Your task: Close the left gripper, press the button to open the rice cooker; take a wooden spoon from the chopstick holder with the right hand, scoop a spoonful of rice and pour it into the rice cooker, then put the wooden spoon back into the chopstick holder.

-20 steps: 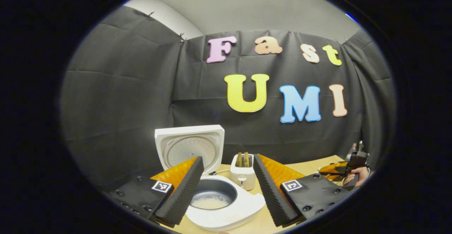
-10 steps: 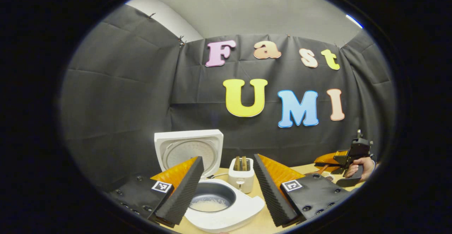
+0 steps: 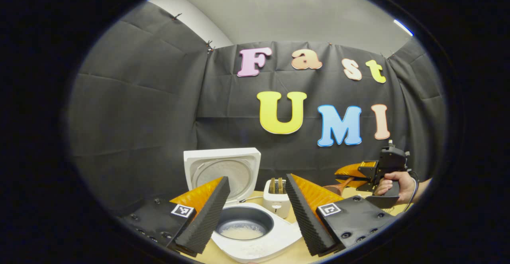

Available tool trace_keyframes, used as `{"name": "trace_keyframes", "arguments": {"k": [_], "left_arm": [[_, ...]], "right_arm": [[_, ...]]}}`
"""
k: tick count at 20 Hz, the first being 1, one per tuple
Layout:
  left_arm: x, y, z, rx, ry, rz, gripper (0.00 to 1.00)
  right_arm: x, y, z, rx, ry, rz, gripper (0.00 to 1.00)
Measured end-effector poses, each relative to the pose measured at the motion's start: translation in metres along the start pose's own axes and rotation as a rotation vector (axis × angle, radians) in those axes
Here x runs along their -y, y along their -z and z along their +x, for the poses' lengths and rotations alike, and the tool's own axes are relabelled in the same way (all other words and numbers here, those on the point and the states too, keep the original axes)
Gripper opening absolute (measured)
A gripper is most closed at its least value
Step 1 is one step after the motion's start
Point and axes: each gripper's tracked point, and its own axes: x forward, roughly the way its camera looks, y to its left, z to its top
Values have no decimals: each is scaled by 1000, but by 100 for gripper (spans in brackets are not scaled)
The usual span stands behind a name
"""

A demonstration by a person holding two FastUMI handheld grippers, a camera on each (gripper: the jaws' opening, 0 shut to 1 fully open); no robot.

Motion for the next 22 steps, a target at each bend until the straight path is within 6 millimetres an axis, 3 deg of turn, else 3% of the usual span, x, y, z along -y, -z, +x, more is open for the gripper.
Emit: {"name": "trace_keyframes", "arguments": {"k": [7,16,19,22], "left_arm": [[-33,6,-6,-8,-31,-19,97],[-72,23,-17,-30,-107,-48,97],[-83,25,-20,-28,-135,-56,97],[-93,29,-20,-33,-167,-53,99]], "right_arm": [[-29,53,52,-90,-18,-63,11],[-44,120,112,-177,-21,-272,11],[-45,141,126,-200,-21,-390,11],[-47,161,135,-193,-33,-624,11]]}}
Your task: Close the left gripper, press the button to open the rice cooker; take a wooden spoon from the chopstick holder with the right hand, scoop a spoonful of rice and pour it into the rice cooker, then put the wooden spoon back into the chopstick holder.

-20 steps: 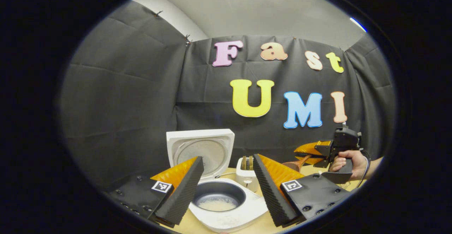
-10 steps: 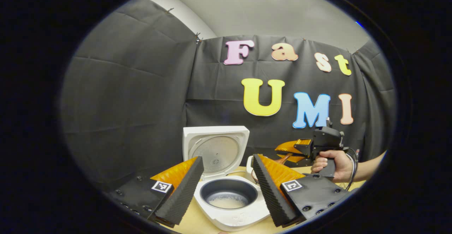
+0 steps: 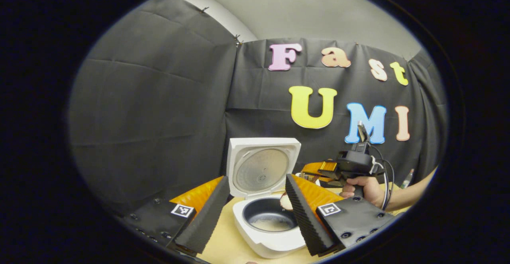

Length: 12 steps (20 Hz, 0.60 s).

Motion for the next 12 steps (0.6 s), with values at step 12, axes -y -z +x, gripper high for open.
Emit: {"name": "trace_keyframes", "arguments": {"k": [12], "left_arm": [[-11,0,-8,1,-67,-24,96]], "right_arm": [[-67,65,6,-29,-238,-1073,11]]}}
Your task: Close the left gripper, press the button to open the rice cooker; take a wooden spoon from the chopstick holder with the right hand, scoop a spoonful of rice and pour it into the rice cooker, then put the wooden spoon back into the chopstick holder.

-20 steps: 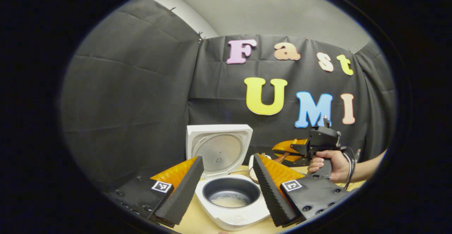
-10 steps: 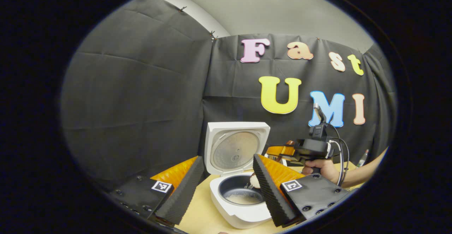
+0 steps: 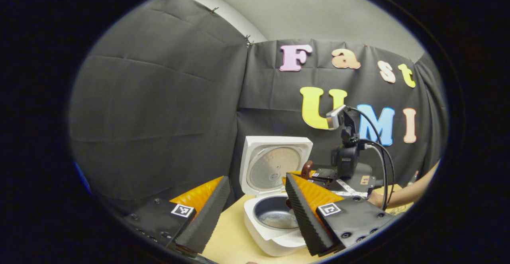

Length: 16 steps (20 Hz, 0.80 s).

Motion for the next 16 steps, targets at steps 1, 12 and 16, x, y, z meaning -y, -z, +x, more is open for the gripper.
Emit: {"name": "trace_keyframes", "arguments": {"k": [1,12,16], "left_arm": [[-1,0,-1,0,-2,1,96],[2,-7,-20,18,16,-7,98],[19,-6,-24,19,58,8,99]], "right_arm": [[-2,0,0,4,-2,-2,11],[89,-7,-45,105,187,935,11],[119,5,-73,167,196,1233,11]]}}
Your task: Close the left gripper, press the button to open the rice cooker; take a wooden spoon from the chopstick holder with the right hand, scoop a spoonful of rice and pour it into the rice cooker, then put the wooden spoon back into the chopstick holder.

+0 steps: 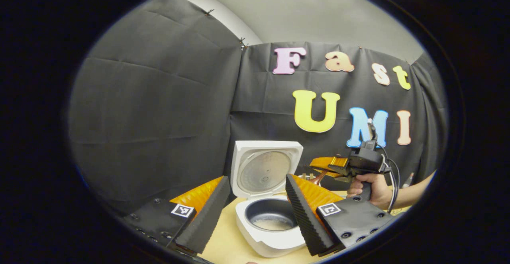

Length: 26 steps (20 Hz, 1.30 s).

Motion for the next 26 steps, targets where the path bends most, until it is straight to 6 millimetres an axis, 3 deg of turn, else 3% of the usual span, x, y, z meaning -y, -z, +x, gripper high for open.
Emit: {"name": "trace_keyframes", "arguments": {"k": [4,11,21,26], "left_arm": [[37,-12,19,9,52,4,99],[100,-20,29,25,157,5,99],[175,-17,25,1,292,16,97],[209,-17,24,-11,353,30,96]], "right_arm": [[19,-25,-27,41,5,136,11],[46,-69,-114,117,44,138,11],[98,-114,-219,219,152,139,11],[128,-138,-284,289,231,102,11]]}}
